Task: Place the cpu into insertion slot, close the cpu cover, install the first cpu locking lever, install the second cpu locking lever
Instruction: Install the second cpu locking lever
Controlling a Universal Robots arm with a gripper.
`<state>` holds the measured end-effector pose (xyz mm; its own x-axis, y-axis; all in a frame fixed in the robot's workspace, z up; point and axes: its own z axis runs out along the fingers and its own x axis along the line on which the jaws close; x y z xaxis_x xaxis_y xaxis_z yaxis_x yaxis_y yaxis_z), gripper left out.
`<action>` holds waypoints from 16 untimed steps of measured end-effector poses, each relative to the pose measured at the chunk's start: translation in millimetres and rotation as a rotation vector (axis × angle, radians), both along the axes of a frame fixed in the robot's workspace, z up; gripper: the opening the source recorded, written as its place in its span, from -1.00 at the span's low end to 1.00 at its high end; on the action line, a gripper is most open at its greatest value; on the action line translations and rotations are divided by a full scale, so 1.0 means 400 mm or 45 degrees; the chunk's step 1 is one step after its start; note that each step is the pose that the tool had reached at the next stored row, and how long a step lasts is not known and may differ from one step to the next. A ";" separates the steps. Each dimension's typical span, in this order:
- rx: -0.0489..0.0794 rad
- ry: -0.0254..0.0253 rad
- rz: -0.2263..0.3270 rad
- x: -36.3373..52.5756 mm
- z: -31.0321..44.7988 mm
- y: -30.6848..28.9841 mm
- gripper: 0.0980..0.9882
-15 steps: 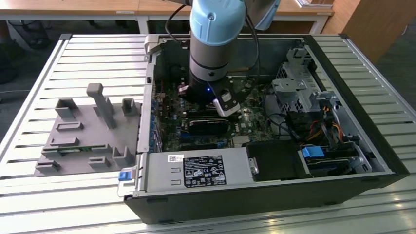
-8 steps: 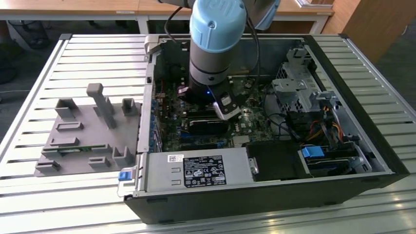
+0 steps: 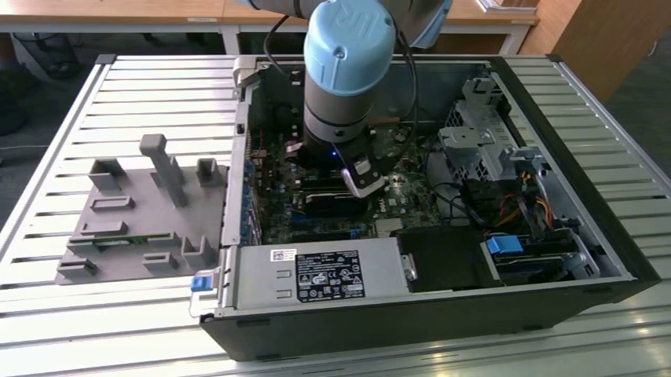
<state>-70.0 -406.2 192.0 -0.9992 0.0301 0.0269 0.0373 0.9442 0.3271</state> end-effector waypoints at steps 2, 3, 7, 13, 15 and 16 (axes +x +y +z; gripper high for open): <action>0.007 0.0002 0.000 -0.002 -0.003 0.000 -0.98; 0.011 0.0002 -0.001 -0.003 -0.005 0.000 -0.98; 0.024 0.0001 -0.001 -0.006 -0.011 0.000 -0.98; 0.029 -0.0001 -0.002 -0.015 -0.016 0.000 -0.98; 0.029 -0.0004 -0.002 -0.015 -0.015 0.000 -0.98; 0.029 -0.0003 -0.002 -0.016 -0.014 0.000 -0.98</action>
<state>-76.2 -406.1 186.5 -0.9991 0.0310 0.0273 0.0386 0.9364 0.3489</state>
